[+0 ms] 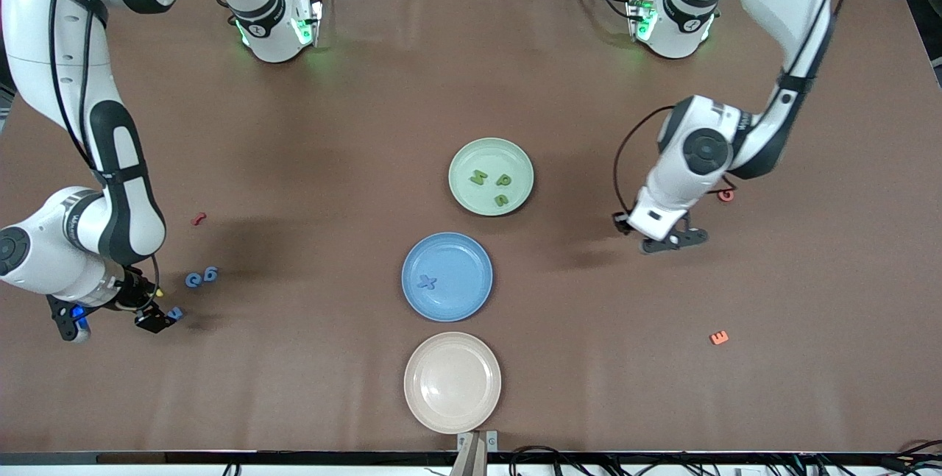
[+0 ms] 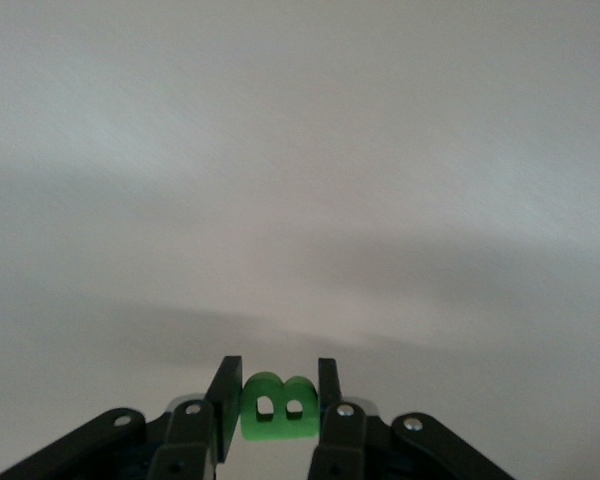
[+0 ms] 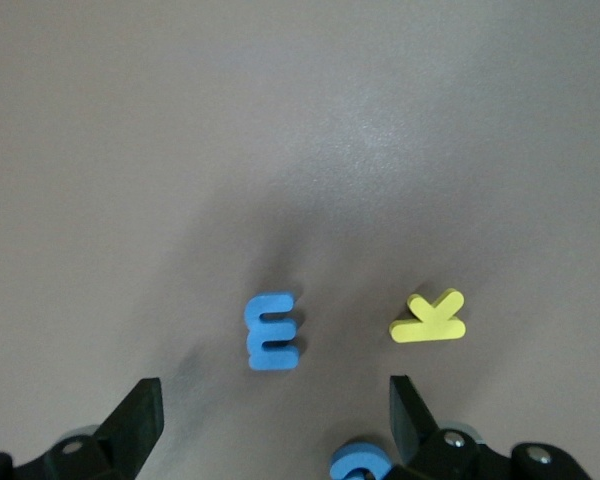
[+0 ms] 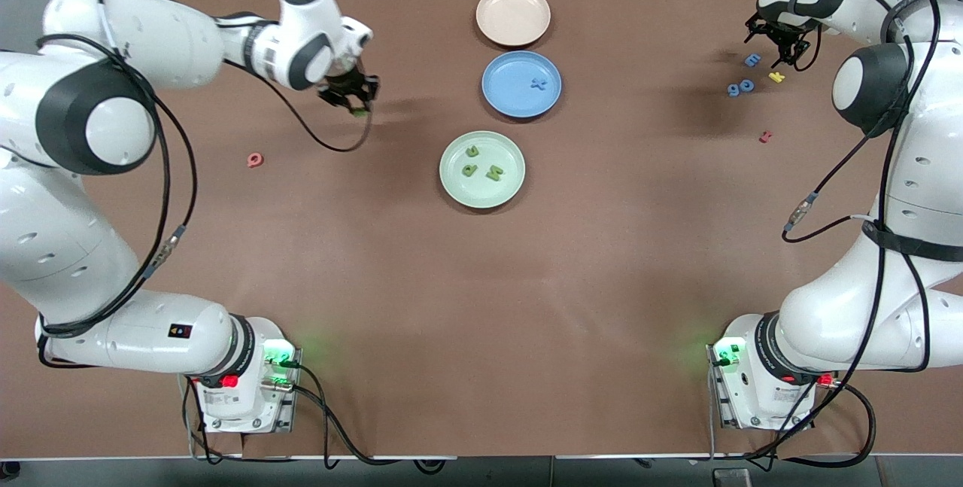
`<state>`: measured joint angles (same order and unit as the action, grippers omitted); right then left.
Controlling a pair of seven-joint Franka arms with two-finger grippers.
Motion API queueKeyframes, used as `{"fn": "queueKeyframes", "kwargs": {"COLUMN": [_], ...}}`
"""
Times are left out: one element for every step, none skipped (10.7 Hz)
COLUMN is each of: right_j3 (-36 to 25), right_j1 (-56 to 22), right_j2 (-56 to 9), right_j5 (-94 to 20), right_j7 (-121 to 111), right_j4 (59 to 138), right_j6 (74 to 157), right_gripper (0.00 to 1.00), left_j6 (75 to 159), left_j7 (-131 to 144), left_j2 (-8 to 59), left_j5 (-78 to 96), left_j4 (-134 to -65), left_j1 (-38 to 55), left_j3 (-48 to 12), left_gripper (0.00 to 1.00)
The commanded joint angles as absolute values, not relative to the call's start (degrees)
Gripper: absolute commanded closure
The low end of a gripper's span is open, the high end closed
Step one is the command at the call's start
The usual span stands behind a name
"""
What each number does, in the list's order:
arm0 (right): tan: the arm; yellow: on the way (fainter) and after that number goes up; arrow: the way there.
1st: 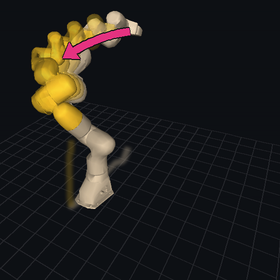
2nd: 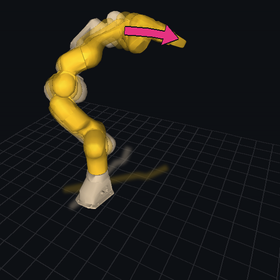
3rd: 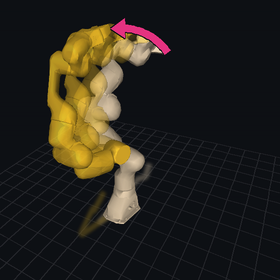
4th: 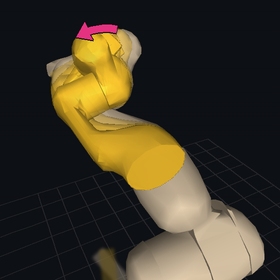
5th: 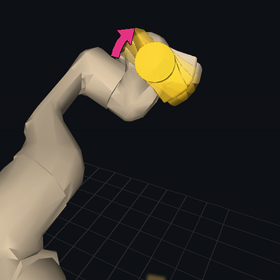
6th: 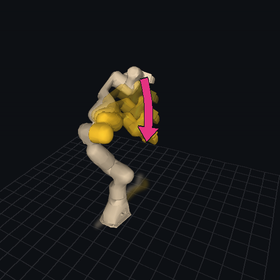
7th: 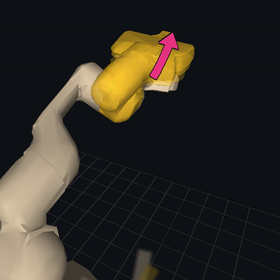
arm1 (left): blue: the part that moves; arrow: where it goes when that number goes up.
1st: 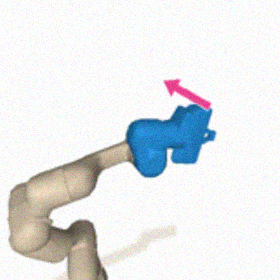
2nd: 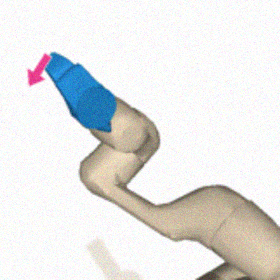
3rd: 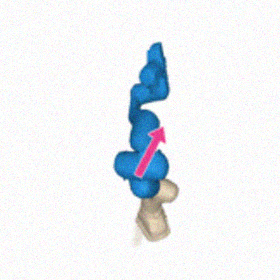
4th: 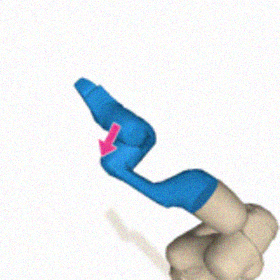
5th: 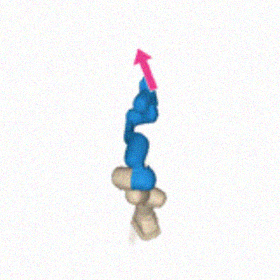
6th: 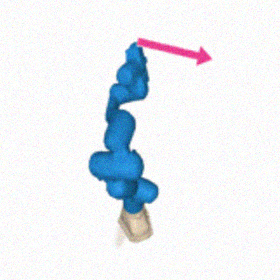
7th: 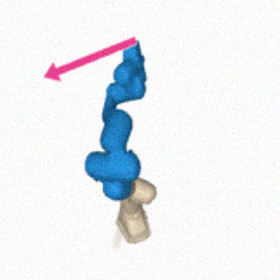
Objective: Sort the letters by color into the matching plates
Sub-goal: 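Carry the green B onto the green plate and open the left gripper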
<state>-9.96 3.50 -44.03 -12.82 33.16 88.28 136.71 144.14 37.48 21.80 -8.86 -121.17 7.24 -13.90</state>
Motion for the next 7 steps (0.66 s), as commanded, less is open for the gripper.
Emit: {"fn": "queueKeyframes", "kwargs": {"right_j3": [-9.3,-9.3,-9.3,-9.3,-9.3,-9.3,-9.3], "right_j1": [4.4,4.4,4.4,4.4,4.4,4.4,4.3], "right_j2": [-46.5,-47.0,-47.5,-47.8,-48.2,-48.4,-48.9], "right_j5": [-13.8,-13.7,-13.8,-13.8,-13.8,-13.8,-13.8], "right_j7": [33.7,33.7,33.7,33.7,33.7,33.7,33.8], "right_j4": [86.7,86.7,86.7,86.7,86.7,86.7,86.7], "right_j6": [138.6,139.2,140.1,140.5,140.9,142.1,142.6], "right_gripper": [0.0,0.0,0.0,0.0,0.0,0.03,0.08], "left_j6": [144.6,144.6,144.6,144.6,144.6,144.6,144.6], "left_j7": [51.1,54.4,57.6,60.6,64.1,68.0,71.9], "left_j2": [20.3,20.7,21.1,22.1,22.7,24.0,26.0], "left_j5": [-8.3,-8.3,-8.3,-8.3,-8.3,-8.2,-8.2], "left_j4": [-122.6,-122.3,-121.8,-120.7,-119.5,-117.4,-114.7], "left_j1": [16.1,18.5,20.7,22.7,25.1,28.3,31.2], "left_j3": [-14.3,-14.3,-14.4,-14.5,-14.5,-14.5,-14.5], "left_gripper": [1.0,1.0,1.0,1.0,1.0,1.0,1.0]}}
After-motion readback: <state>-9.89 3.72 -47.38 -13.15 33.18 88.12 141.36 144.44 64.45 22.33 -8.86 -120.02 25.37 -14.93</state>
